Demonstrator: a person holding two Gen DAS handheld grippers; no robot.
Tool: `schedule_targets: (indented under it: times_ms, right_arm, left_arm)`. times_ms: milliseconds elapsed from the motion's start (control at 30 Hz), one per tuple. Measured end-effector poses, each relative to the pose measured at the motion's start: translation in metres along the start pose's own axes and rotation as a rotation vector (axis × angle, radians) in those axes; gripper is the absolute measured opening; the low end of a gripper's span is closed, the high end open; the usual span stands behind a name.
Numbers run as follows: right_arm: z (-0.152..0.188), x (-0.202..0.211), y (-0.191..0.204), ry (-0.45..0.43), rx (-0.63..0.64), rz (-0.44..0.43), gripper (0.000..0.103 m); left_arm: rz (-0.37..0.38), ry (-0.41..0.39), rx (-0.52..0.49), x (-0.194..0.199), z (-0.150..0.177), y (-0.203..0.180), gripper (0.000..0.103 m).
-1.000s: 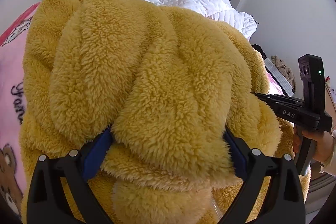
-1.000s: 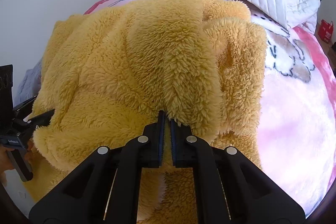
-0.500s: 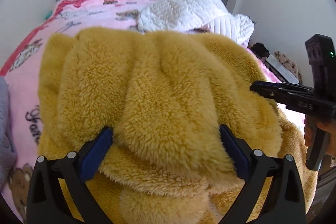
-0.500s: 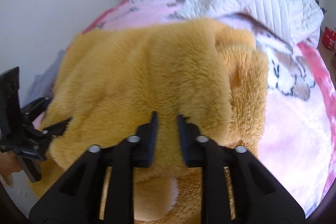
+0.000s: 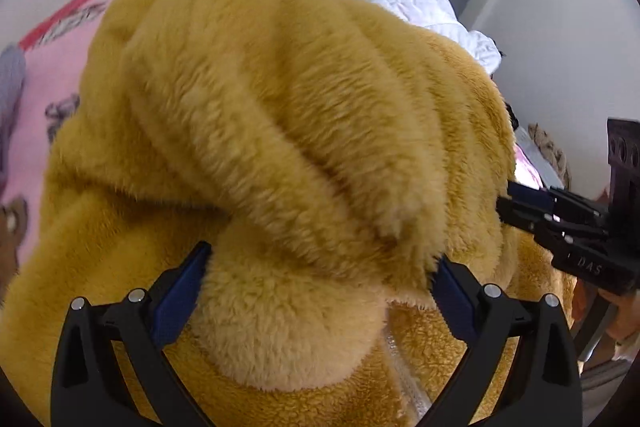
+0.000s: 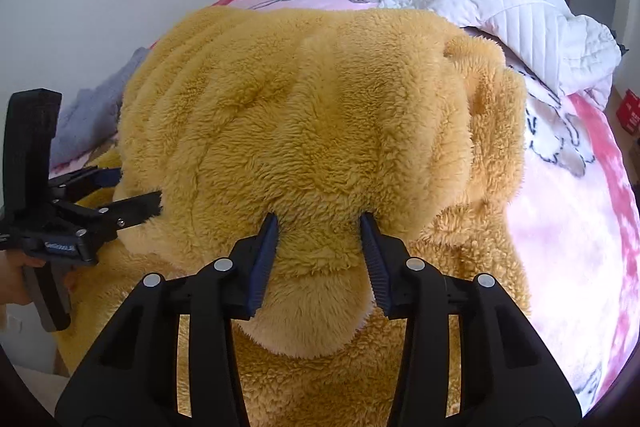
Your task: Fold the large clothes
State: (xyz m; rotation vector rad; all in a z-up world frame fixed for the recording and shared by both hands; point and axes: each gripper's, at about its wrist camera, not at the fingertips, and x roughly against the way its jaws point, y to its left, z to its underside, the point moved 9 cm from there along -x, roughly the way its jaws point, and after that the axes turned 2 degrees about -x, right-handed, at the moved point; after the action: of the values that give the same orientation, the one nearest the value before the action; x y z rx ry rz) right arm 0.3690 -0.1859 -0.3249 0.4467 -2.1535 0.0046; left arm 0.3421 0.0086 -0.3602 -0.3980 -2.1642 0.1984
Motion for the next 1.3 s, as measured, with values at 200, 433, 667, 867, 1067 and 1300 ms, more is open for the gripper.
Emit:
schedule_targets:
  times_ms: [200,433,667,867,1067,1300]
  right_arm:
    - [0.012,-0.014,0.004,0.033,0.045,0.035,0.040]
    - [-0.005,0.025,0.010,-0.057,-0.036,-0.058,0.061]
    - [0.035,0.092,0.004,-0.004,-0.186,-0.009,0.088]
    - [0.132,0.132,-0.007,0.178,-0.291,0.133,0.089]
    - [0.188,0.156,-0.022,0.231,-0.305,0.249,0.090]
    - [0.225,0.144,-0.024,0.260,-0.343,0.182,0.090]
  left_arm:
    - [-0.006,0.017,0.014,-0.017,0.008,0.003,0.099]
    - [0.004,-0.005,0.017,0.012,-0.002,0.002,0.099]
    - [-0.084,-0.017,-0.117,0.089,0.005,0.018,0.098]
    - [-0.099,0.153,-0.150,0.142,0.079,0.064,0.098]
    - [-0.102,0.254,-0.036,0.175,0.154,0.099,0.098]
    - [-0.144,0.258,0.032,0.181,0.199,0.111,0.098]
